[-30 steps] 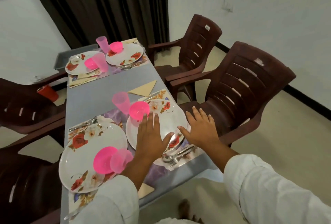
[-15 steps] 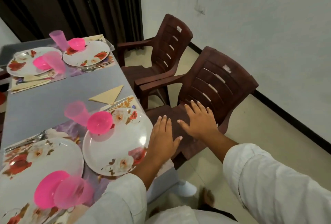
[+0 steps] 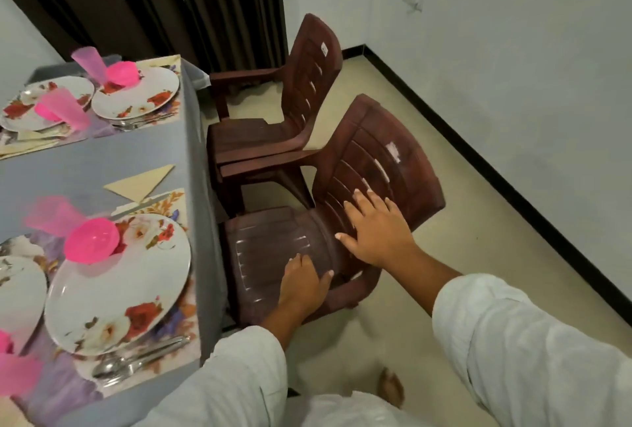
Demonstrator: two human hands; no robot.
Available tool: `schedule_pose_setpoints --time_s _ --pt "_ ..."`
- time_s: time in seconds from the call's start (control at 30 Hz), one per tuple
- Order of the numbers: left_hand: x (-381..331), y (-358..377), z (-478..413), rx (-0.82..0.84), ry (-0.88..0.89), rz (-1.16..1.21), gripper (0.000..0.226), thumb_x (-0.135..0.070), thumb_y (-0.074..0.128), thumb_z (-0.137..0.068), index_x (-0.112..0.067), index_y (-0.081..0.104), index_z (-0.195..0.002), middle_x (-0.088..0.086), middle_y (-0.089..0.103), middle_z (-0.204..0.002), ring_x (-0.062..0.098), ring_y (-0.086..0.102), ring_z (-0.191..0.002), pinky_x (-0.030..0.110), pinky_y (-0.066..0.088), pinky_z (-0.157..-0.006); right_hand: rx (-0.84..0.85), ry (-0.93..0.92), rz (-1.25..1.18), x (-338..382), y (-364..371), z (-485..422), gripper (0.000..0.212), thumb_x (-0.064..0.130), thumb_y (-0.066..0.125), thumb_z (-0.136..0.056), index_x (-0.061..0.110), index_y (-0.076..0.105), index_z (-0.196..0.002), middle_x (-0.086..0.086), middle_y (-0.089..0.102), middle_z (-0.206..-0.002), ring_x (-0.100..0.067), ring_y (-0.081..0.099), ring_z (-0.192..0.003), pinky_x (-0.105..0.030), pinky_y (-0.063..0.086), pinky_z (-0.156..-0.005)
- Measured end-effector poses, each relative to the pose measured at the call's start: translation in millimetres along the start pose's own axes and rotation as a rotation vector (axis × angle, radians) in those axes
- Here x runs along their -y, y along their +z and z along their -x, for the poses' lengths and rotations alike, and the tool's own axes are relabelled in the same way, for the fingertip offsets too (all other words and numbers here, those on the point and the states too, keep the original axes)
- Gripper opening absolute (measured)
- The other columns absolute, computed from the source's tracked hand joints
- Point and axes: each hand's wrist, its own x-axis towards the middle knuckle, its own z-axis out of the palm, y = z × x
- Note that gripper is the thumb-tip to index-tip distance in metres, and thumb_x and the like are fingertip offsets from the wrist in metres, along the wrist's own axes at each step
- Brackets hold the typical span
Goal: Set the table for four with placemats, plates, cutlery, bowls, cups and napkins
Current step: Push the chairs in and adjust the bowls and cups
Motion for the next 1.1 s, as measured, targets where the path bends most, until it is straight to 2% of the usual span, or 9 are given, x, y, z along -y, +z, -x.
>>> schedule_pose_setpoints --time_s 0.1,0.23,0.33,0.4,0.73,0.87,0.93,1.03,1.1 --pt "-38.9 23.5 -18.9 0.023 -0.205 0.228 0.074 -0.059 0.055 -0.093 -0.002 0.048 -0.14 0.018 0.053 -0.143 0.037 0.048 -0.134 0.041 0.038 -0.112 -0.056 -0.068 0.04 -39.7 -24.3 -24.3 0.078 0.071 0.03 -0.096 0.024 0.027 -0.159 -0.009 0.016 -0.168 -0.032 0.011 -0.155 -0.052 0.018 -0.122" --pt "-63.2 63.7 -59.0 -0.007 -0.378 0.487 0.105 -0.085 0.045 -0.064 -0.007 0.057 -0.134 0.016 0.062 -0.135 0.035 0.059 -0.122 0.044 0.048 -0.104 -0.077 -0.062 0.064 -74.1 -46.3 -63.7 0.073 0.068 0.034 -0.097 0.023 0.035 -0.155 -0.012 0.018 -0.168 -0.034 0.011 -0.155 -0.053 0.018 -0.123" --pt "-111.4 45.0 -68.2 0.027 -0.418 0.534 0.078 -0.063 0.052 -0.092 0.0 0.049 -0.138 0.02 0.055 -0.141 0.039 0.052 -0.13 0.04 0.044 -0.108 -0.058 -0.098 0.104 -99.3 -53.1 -99.6 0.072 0.067 0.036 -0.098 0.022 0.037 -0.154 -0.013 0.018 -0.168 -0.035 0.011 -0.155 -0.054 0.017 -0.123" --pt "-137.5 48.1 -98.3 0.021 -0.445 0.605 0.07 -0.053 0.052 -0.098 0.001 0.045 -0.142 0.019 0.052 -0.145 0.039 0.049 -0.133 0.04 0.042 -0.11 -0.036 -0.168 0.142 -118.2 -57.4 -134.8 0.073 0.067 0.037 -0.098 0.022 0.036 -0.155 -0.013 0.018 -0.168 -0.035 0.01 -0.155 -0.053 0.016 -0.124" --pt "-184.9 65.3 -182.5 0.074 -0.689 0.762 0.077 -0.056 0.051 -0.098 0.0 0.036 -0.149 0.022 0.045 -0.151 0.039 0.044 -0.138 0.042 0.037 -0.114 0.08 -0.402 0.329 -157.7 -62.3 -263.6 0.069 0.065 0.041 -0.097 0.023 0.042 -0.152 -0.013 0.02 -0.167 -0.032 0.012 -0.155 -0.051 0.017 -0.124" --pt "-198.0 69.9 -186.2 0.022 -0.829 0.801 0.076 -0.056 0.052 -0.098 0.0 0.038 -0.147 0.021 0.046 -0.15 0.038 0.046 -0.137 0.041 0.038 -0.114 0.138 -0.517 0.368 -157.8 -58.4 -327.4 0.067 0.065 0.042 -0.095 0.022 0.049 -0.147 -0.015 0.033 -0.16 -0.035 0.023 -0.15 -0.049 0.025 -0.12" --pt "-202.1 70.5 -182.8 0.027 -0.86 0.809 0.075 -0.057 0.053 -0.097 -0.001 0.04 -0.146 0.019 0.048 -0.149 0.036 0.047 -0.137 0.04 0.038 -0.113 0.173 -0.491 0.396 -157.3 -57.0 -340.1 0.067 0.065 0.045 -0.094 0.023 0.05 -0.145 -0.013 0.039 -0.156 -0.034 0.03 -0.146 -0.046 0.028 -0.118" --pt "-229.6 73.1 -184.1 -0.109 -1.057 0.874 0.074 -0.059 0.055 -0.095 -0.005 0.044 -0.145 0.016 0.051 -0.146 0.034 0.051 -0.134 0.039 0.041 -0.11 0.218 -0.675 0.489 -133.8 -56.5 -375.2 0.064 0.065 0.05 -0.092 0.024 0.054 -0.141 -0.009 0.05 -0.148 -0.031 0.046 -0.136 -0.042 0.037 -0.11" --pt "-224.3 73.9 -183.2 -0.12 -1.105 0.802 0.075 -0.064 0.056 -0.091 -0.008 0.047 -0.141 0.014 0.053 -0.144 0.034 0.051 -0.132 0.043 0.043 -0.109 0.302 -0.628 0.532 -131.8 -55.3 -389.3 0.064 0.065 0.05 -0.092 0.025 0.055 -0.141 -0.004 0.053 -0.148 -0.027 0.051 -0.135 -0.041 0.041 -0.107"
